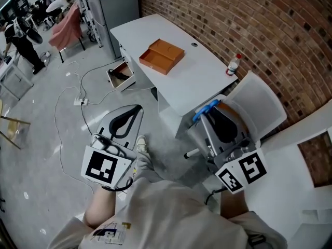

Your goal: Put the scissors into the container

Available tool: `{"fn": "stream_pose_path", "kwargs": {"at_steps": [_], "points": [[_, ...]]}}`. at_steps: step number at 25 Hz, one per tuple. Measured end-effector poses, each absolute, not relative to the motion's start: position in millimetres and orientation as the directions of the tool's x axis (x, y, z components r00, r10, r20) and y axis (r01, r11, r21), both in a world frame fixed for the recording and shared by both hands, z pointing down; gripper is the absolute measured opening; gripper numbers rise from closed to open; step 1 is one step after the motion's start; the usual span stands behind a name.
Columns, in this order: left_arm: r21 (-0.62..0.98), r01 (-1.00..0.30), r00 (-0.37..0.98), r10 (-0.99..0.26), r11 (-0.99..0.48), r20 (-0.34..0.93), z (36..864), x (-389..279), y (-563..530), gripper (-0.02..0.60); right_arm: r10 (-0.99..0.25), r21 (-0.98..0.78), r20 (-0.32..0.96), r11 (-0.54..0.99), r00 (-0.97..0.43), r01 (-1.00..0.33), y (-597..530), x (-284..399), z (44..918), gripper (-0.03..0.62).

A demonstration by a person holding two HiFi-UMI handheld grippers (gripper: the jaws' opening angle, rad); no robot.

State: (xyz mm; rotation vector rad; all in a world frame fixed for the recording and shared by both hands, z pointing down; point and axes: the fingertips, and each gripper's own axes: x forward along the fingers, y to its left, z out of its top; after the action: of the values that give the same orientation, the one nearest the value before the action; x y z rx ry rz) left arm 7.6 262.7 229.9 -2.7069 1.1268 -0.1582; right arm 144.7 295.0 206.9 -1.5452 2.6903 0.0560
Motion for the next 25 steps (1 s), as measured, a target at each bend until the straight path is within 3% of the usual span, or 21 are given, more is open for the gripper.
{"fn": "stream_pose_path", "kwargs": {"at_steps": [25], "points": [[-0.196, -0.611, 0.765, -0.636, -0.767, 0.105, 229, -62, -47, 0.008, -0.915, 0.054, 0.063, 0.402, -0.398, -0.914, -11, 74, 204, 0.084]]}}
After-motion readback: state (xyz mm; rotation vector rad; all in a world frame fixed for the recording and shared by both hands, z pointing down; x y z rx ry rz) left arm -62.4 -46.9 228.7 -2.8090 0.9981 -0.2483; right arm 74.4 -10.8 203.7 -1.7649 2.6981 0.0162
